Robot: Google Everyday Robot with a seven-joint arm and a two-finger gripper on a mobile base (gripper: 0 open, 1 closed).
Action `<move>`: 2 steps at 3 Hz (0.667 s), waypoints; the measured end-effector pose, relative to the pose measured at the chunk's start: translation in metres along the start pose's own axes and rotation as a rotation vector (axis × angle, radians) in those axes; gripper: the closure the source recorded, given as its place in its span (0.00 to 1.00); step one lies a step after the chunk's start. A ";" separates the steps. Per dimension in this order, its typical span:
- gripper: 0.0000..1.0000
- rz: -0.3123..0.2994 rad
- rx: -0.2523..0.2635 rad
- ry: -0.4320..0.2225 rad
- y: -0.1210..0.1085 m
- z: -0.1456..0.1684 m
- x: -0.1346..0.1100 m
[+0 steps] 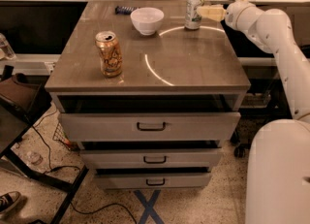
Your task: Move 7up can near orange can
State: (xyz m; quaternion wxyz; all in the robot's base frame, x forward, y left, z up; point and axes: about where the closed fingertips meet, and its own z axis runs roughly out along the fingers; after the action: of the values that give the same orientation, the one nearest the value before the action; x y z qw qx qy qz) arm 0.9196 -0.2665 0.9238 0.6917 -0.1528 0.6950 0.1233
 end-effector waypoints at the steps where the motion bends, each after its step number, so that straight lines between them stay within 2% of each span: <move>1: 0.00 -0.018 -0.020 -0.006 0.004 0.007 -0.015; 2: 0.00 -0.018 -0.064 -0.016 0.014 0.012 -0.024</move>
Offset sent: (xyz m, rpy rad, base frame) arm 0.0175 0.0227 0.0430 -0.0016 -0.0306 0.1367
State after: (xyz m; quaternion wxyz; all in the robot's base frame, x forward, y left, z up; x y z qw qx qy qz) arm 0.9253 -0.2479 0.9473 0.6931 -0.1801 0.6837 0.1405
